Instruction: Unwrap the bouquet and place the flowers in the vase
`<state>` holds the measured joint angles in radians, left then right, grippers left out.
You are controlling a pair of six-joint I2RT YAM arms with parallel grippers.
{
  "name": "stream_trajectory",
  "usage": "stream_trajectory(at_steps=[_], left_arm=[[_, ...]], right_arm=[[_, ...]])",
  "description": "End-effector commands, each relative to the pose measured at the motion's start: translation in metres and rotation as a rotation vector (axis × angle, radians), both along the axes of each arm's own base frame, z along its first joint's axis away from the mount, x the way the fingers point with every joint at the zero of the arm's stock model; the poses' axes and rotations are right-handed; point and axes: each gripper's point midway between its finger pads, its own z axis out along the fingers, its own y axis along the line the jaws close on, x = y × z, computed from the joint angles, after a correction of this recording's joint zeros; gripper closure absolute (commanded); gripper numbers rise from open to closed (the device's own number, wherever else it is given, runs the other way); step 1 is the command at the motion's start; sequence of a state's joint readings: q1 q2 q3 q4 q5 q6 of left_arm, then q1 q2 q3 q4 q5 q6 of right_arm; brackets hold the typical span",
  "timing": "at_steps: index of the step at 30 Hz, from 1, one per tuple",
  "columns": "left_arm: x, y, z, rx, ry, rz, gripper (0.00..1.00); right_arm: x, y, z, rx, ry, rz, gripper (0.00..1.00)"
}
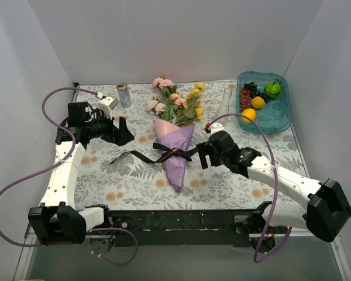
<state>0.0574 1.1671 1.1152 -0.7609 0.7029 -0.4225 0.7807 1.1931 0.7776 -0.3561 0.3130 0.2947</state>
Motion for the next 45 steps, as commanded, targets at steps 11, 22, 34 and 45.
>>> stream_trajectory(at_steps=[11,22,34,45], left_arm=[[-0.04,-0.102,-0.072,0.213,0.03,-0.375,0.02],[-0.032,-0.104,-0.127,0.34,0.012,-0.455,0.17],[-0.025,-0.116,-0.158,0.364,0.032,-0.514,0.18],[-0.003,-0.116,-0.178,0.412,0.047,-0.464,0.72]], right_arm=[[0.011,-0.007,0.016,-0.004,-0.136,0.004,0.04],[0.013,0.005,0.017,-0.024,-0.165,0.128,0.06],[0.007,0.007,0.008,-0.016,-0.147,0.161,0.07],[0.007,0.015,0.0,-0.037,-0.131,0.227,0.11]])
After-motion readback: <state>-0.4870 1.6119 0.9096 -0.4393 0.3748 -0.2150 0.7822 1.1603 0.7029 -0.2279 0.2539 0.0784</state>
